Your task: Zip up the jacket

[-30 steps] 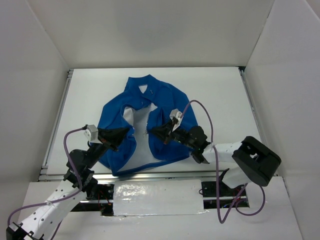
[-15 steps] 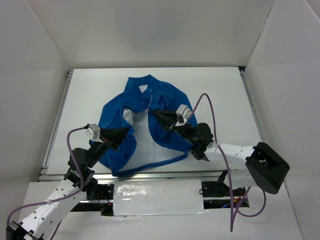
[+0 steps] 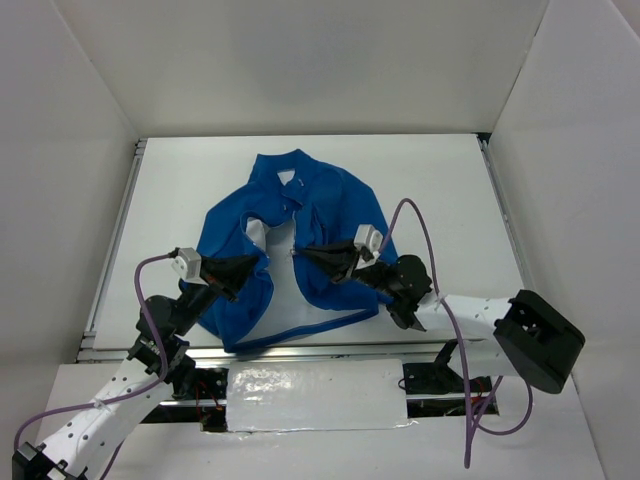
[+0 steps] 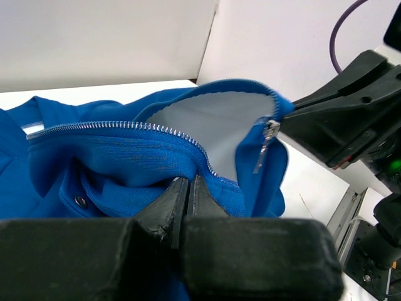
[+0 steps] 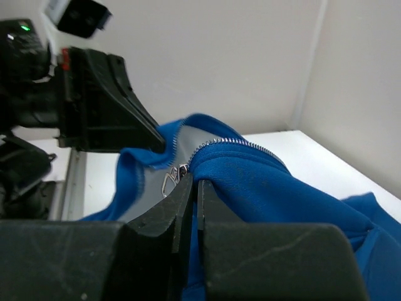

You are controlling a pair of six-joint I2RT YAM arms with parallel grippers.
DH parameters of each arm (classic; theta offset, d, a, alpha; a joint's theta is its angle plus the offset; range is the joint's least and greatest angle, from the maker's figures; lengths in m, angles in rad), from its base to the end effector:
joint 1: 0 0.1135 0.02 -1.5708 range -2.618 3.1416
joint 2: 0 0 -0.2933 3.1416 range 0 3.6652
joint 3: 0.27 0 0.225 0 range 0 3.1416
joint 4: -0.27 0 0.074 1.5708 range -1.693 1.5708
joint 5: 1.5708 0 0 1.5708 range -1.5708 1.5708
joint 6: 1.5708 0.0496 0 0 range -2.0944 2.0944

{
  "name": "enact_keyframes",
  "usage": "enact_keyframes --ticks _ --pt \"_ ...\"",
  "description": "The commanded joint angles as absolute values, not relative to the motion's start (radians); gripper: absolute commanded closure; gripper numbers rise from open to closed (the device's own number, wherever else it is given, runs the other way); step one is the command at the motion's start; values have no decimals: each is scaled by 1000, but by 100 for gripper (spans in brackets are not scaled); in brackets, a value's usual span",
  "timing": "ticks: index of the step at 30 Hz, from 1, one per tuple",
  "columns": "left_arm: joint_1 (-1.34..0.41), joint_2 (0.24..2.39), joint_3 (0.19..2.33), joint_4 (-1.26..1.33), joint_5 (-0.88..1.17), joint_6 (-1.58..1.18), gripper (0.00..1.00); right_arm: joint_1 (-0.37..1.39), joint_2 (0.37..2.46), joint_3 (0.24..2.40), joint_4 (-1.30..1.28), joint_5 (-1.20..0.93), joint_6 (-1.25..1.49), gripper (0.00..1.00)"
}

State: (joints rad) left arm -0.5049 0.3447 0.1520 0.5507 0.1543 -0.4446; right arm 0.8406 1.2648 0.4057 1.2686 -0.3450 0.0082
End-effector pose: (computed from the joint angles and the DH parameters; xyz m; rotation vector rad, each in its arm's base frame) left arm 0.0694 -0.0471 0.2731 0.1786 1.2567 -0.9182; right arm 0.1405 0.1821 0.3162 -0.7755 0.9674 0.9423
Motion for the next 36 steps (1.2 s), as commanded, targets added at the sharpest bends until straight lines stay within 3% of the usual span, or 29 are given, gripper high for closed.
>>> enact_keyframes --ticks 1,5,11,13,16,17,18,20,21,22,23,26,28,30,36 --pt "-508 342 181 635 172 -431 100 833 1218 425 1421 -429 46 100" --pt "-508 359 186 699 244 -451 100 833 1189 433 1361 -474 167 100" --pt "-508 426 210 840 383 -503 100 827 1207 408 1499 -642 271 100" --pt "-508 455 232 838 406 -503 100 819 1186 480 1309 -780 246 100" --pt "-508 457 244 810 374 -497 100 827 1195 703 677 -804 -9 100" --pt "-508 450 241 808 367 -499 100 844 1193 724 591 -729 -149 100" --pt "-508 434 236 807 362 -497 100 906 1177 727 557 -454 -190 100" --pt "-506 419 226 807 351 -503 100 933 1126 594 796 -313 -204 100" --pt "-508 408 219 810 350 -505 100 928 1068 515 948 -351 -183 100" --pt "-508 407 219 813 347 -503 100 931 1066 389 1270 -360 -167 100" --pt "-506 403 218 818 348 -509 100 934 1100 368 1361 -357 -143 100" --pt "-508 411 225 836 354 -517 100 917 1127 400 1273 -360 -80 100" --pt "-508 419 244 822 373 -512 100 853 1172 368 1433 -469 36 100" --pt "-508 410 253 790 380 -503 100 851 1251 325 1646 -443 109 100" --pt "-506 376 249 772 396 -497 100 834 1304 373 1653 -468 271 100"
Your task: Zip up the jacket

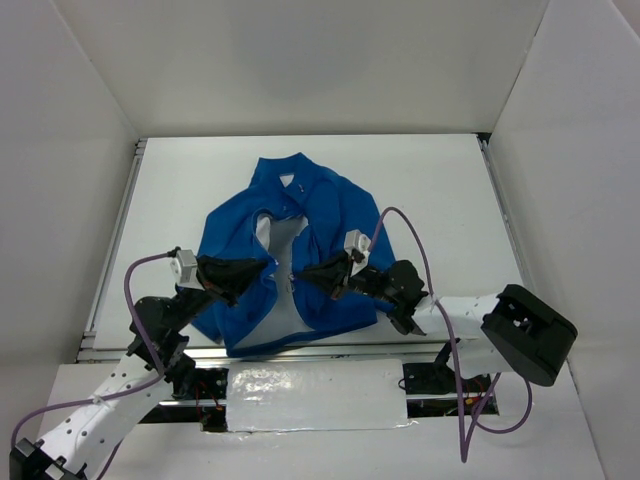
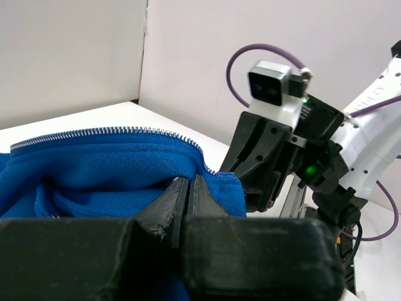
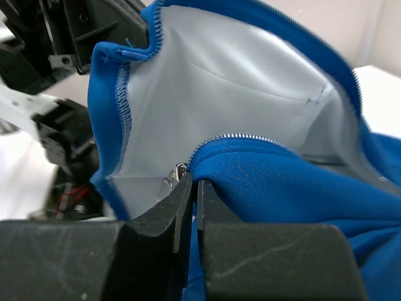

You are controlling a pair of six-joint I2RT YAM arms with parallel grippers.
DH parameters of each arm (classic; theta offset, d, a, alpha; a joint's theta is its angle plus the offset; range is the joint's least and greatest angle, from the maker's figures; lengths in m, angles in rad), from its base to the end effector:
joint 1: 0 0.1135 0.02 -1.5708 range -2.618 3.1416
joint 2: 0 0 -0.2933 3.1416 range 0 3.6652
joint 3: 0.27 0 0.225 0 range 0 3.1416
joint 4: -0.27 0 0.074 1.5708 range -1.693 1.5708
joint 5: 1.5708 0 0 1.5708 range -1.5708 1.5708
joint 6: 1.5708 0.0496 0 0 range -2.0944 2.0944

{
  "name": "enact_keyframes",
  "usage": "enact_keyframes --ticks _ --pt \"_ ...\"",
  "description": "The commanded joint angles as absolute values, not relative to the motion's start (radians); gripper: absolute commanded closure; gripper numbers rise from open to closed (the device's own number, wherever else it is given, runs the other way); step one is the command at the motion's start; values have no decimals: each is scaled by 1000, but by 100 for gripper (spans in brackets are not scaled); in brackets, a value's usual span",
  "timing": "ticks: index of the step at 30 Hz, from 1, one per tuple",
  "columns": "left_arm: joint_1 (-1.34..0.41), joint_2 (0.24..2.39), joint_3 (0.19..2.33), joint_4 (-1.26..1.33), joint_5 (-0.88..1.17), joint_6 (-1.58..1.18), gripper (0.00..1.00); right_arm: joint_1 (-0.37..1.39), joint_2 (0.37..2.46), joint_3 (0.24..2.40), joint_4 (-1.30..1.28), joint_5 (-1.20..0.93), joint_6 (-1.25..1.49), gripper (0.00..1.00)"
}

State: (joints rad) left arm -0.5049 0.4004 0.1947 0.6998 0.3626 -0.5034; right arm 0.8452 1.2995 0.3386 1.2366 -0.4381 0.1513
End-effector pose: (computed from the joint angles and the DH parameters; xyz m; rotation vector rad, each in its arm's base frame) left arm 0.0619 -0.0543 0.2994 0.3464 1.1254 -1.0912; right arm 0.1364 0.1854 0.2851 -0.8347 1.1372 1.1197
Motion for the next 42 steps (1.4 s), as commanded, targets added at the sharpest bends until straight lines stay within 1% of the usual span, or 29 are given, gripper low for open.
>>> enact_keyframes --ticks 1,5,9,13,18,27,36,40,42 --pt "-508 374 247 772 396 -495 100 834 1310 377 1660 -469 311 100" --pt "-508 382 242 781 402 -495 100 834 1279 396 1622 -486 397 100" --pt "-508 390 230 805 410 -503 100 833 1249 373 1650 -431 506 100" --pt "-508 400 225 830 414 -506 100 834 1232 396 1592 -448 622 100" --pt "-508 397 225 836 419 -506 100 831 1264 380 1698 -423 730 100" --pt "-508 403 212 836 420 -499 100 834 1262 410 1643 -396 801 100" --pt "-508 451 202 864 413 -482 100 848 1216 448 1488 -377 799 100" --pt "-508 472 221 845 425 -460 100 854 1192 477 1338 -357 799 100" --pt "-508 471 225 824 407 -427 100 865 1152 494 1243 -305 801 100"
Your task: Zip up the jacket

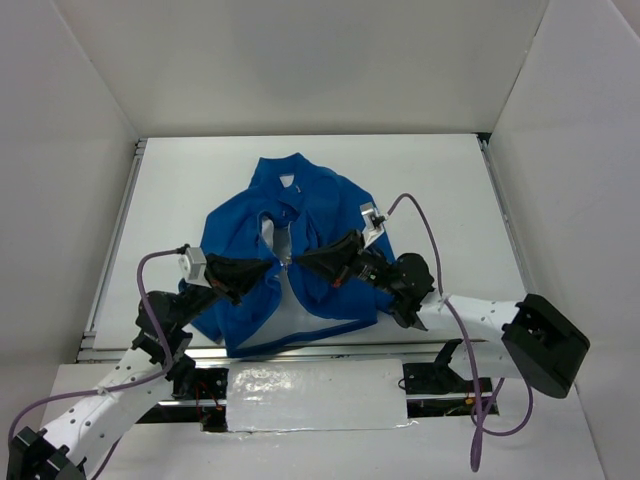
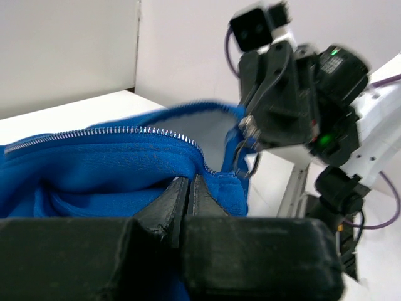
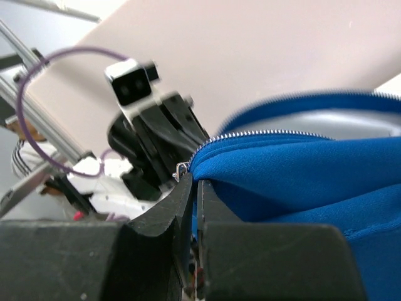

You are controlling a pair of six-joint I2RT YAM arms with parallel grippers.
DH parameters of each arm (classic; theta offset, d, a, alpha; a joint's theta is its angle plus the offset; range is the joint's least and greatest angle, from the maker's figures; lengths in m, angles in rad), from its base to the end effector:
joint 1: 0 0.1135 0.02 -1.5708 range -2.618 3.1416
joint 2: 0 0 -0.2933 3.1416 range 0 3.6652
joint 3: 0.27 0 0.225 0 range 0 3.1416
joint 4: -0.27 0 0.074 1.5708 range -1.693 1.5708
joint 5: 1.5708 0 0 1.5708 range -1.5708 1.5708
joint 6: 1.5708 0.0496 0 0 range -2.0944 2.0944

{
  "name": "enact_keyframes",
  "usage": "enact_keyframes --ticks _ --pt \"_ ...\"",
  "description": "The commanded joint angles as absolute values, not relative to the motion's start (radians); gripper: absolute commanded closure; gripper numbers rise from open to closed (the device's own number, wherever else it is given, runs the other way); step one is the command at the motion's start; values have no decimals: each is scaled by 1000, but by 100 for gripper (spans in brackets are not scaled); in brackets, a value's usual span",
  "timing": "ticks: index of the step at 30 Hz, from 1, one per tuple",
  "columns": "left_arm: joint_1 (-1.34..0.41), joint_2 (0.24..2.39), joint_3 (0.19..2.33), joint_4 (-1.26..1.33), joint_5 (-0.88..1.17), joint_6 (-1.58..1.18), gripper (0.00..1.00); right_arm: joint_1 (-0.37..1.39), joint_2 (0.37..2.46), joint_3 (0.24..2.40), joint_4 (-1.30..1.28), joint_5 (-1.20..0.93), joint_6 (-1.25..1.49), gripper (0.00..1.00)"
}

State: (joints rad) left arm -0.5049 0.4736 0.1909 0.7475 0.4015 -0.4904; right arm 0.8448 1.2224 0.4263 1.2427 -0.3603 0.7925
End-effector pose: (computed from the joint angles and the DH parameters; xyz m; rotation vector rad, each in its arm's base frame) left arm 0.0702 -0.0609 0.2980 0.3889 1.1515 -1.0991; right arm 0.1350 0.1784 0.3282 -0.3998 1.2586 1.6286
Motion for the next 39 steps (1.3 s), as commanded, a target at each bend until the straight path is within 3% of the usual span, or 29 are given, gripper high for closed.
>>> enact_keyframes --ticks 1,7,15,18,28,35,39 --pt "-508 471 224 812 394 -414 100 870 1135 514 1183 -279 801 100" --pt "-508 469 192 854 325 -310 100 897 1023 583 627 -37 899 100" --pt "-508 532 287 761 367 -356 96 904 1011 597 442 -92 890 100" --pt "-508 549 301 698 370 -504 81 905 990 572 394 -95 870 100" --pt "-508 368 112 623 508 -799 50 905 829 451 126 -172 870 100" --pt "-511 317 -75 745 537 -971 40 907 689 387 -26 -138 851 100" --pt "-526 368 -48 698 537 -1042 32 905 690 385 -112 -100 835 100"
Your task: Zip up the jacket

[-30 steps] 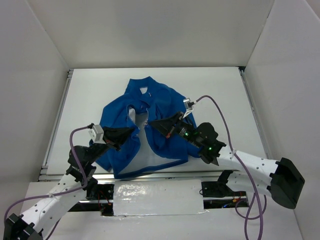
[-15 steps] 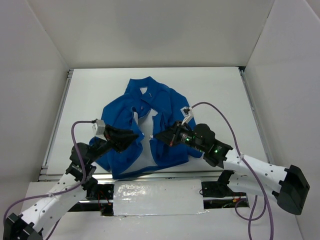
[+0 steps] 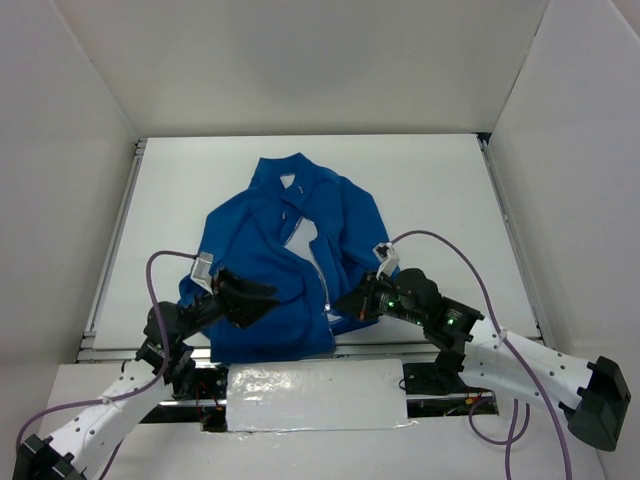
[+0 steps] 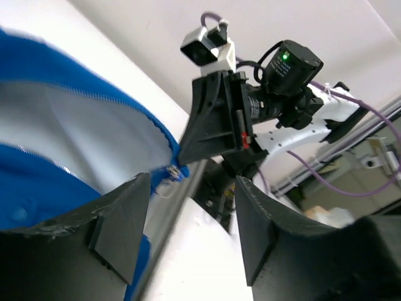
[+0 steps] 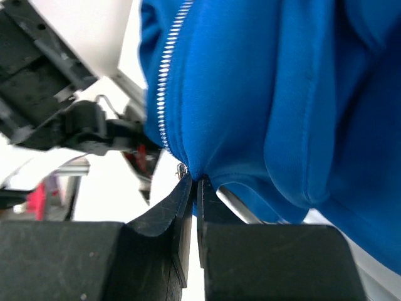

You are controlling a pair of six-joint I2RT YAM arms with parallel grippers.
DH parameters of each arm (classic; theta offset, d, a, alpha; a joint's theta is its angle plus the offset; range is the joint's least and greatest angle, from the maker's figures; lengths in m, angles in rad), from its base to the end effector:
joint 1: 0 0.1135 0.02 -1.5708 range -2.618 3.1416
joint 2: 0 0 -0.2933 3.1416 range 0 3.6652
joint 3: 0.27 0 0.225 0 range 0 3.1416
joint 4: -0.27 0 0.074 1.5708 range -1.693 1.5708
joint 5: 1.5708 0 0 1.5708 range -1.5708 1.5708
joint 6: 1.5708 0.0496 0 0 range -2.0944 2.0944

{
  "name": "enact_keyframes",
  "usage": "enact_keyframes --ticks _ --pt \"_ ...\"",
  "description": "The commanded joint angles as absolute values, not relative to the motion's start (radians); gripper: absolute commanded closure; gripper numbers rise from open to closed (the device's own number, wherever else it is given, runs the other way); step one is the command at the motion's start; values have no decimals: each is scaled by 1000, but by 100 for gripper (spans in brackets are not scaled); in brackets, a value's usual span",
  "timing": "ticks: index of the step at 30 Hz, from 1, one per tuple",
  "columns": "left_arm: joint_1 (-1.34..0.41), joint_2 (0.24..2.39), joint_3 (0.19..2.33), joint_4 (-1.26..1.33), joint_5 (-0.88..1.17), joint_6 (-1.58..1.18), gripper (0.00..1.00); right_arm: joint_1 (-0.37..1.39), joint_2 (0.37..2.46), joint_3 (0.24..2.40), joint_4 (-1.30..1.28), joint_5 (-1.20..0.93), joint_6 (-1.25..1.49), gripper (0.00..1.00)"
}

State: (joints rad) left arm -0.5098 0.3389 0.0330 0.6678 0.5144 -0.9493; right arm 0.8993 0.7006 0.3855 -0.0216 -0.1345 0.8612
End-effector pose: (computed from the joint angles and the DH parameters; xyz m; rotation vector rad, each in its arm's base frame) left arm 0.0560 -0.0593 0.2444 0.2046 1.4095 -1.5454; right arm 0.0799 0.1112 0.2518 -0.1425 2.1307 1.2581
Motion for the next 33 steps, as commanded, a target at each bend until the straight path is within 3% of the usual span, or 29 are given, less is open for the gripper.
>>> enact_keyframes --ticks 1,5,10,12,15,18,23,33 --pt "-537 383 -23 649 531 -1032 31 907 692 385 -130 -63 834 100" --pt "-684 508 165 234 355 -956 27 896 641 403 -285 90 860 100" --pt "-1082 673 285 54 -142 -1035 28 802 520 465 -466 251 845 100" --pt "-1221 817 311 55 -239 -1130 35 752 486 472 -517 246 816 100" --pt "-1359 1047 418 -53 -437 -1261 35 667 479 468 -512 154 773 100" --pt "-1407 1234 583 -188 -569 -1371 31 660 488 480 -531 144 773 100" --pt "-1404 1342 738 -279 -664 -1356 30 657 468 482 -537 123 758 100" --pt "-1361 1529 880 -323 -606 -1333 39 657 417 468 -529 104 749 100"
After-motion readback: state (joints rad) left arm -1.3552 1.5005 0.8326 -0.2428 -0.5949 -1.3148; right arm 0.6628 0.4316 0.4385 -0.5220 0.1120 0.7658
